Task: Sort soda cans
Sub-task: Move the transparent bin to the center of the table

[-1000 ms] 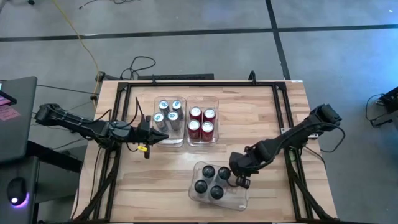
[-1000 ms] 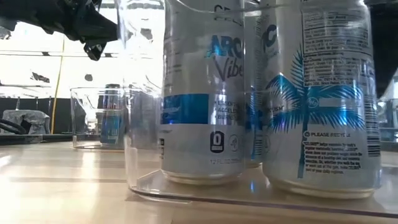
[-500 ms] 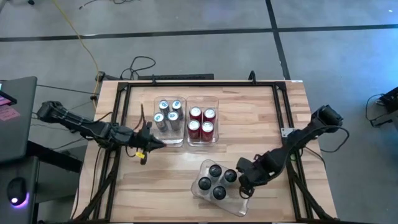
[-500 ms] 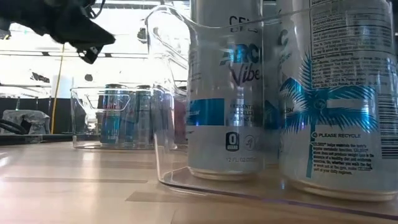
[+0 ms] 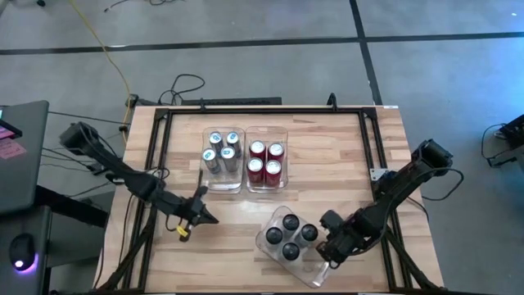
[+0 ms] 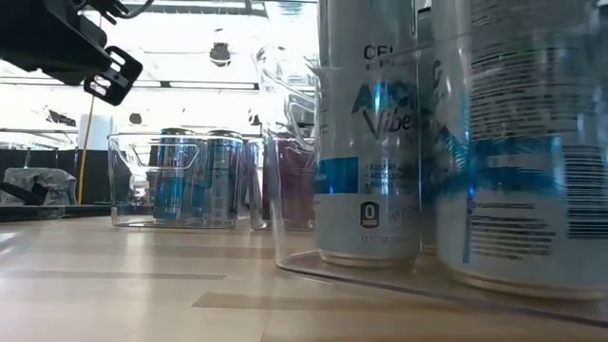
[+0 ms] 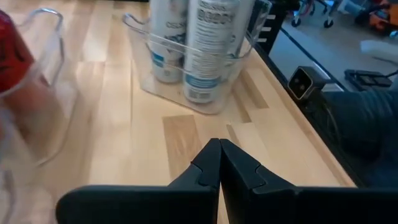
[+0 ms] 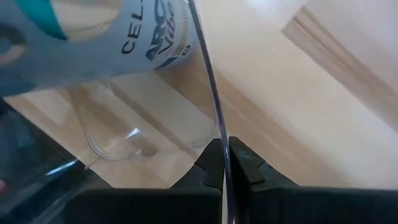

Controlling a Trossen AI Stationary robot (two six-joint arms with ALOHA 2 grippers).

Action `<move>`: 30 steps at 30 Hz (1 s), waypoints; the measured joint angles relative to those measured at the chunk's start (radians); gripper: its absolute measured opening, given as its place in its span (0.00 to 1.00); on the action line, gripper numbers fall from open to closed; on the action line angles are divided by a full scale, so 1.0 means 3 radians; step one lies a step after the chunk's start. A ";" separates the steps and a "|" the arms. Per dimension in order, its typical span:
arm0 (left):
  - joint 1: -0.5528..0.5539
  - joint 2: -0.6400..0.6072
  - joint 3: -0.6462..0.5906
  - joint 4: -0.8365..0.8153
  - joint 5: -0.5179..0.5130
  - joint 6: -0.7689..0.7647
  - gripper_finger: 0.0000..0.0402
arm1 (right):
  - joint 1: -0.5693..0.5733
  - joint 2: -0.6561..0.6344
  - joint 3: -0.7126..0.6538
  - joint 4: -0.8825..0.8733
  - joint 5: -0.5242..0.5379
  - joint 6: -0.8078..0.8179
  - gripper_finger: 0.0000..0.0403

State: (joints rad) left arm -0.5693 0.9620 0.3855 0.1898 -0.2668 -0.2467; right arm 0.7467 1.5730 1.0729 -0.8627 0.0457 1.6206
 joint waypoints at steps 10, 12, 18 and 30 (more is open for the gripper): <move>0.0001 0.0752 -0.0001 0.0700 0.0041 0.0111 0.00 | 0.0003 0.0001 -0.0001 -0.0009 -0.0001 0.0794 0.04; 0.0000 0.0793 -0.0001 0.0727 0.0073 0.0112 0.00 | 0.0003 0.0001 -0.0001 -0.0010 -0.0002 0.0890 0.04; -0.0007 0.0802 -0.0001 0.0701 0.0101 0.0216 0.00 | 0.0100 0.0002 -0.0001 -0.0055 0.0023 0.1207 0.04; -0.0008 0.0802 -0.0001 0.0706 0.0117 0.0549 0.00 | 0.0405 -0.0143 -0.0016 -0.0385 -0.0018 0.1961 0.04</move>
State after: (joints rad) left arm -0.5716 1.2026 0.3851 0.4015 -0.2317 -0.0820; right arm 0.8684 1.5301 1.0680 -0.9783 0.0403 2.2090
